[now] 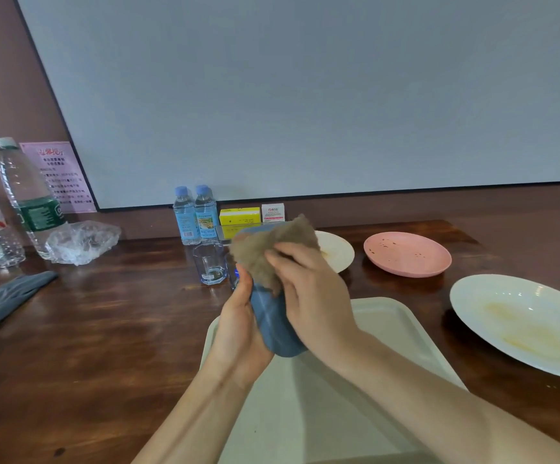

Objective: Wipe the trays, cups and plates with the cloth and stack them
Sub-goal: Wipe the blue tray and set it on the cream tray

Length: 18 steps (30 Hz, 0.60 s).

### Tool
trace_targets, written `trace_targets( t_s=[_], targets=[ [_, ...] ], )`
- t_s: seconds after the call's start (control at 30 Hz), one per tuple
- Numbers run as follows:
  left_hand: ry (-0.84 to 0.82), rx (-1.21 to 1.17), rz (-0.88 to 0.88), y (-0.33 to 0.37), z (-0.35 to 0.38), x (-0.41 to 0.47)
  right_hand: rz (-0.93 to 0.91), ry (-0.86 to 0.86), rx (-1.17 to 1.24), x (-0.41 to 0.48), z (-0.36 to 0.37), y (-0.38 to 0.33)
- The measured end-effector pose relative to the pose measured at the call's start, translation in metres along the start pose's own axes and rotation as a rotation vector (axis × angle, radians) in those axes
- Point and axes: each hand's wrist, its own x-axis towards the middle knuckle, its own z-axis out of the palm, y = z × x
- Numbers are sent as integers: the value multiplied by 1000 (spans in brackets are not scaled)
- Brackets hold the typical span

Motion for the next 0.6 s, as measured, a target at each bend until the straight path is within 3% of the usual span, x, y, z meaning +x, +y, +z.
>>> trace_targets(
  t_s=[0.1, 0.33, 0.5, 0.6],
  targets=[
    [10, -6, 10, -1, -4, 3, -103, -41, 4, 1, -3, 7],
    [25, 54, 16, -4, -6, 6, -14, 46, -115, 11, -22, 39],
    [-19, -41, 6, -3, -11, 7, -292, -41, 27, -33, -16, 4],
    [10, -17, 2, -2, -10, 7, -241, -20, -36, -28, -23, 31]
  ],
)
